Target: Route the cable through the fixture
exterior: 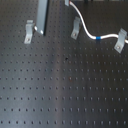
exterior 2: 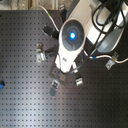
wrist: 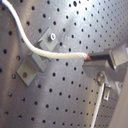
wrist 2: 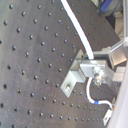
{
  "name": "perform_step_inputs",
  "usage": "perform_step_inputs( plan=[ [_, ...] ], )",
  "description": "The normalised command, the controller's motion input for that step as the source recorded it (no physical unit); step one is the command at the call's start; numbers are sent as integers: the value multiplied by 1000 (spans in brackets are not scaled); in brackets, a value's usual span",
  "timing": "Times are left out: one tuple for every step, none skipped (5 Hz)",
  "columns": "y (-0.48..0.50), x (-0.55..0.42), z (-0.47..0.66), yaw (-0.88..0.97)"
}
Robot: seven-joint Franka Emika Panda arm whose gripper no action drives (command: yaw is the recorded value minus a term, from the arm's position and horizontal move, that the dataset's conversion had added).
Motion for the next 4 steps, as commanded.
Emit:
perform_step_inputs(
  plan=[
    [-49, -21, 251, -140],
    [58, -148, 161, 97],
    [229, -245, 77, 580],
    [156, -194, 122, 726]
  ],
)
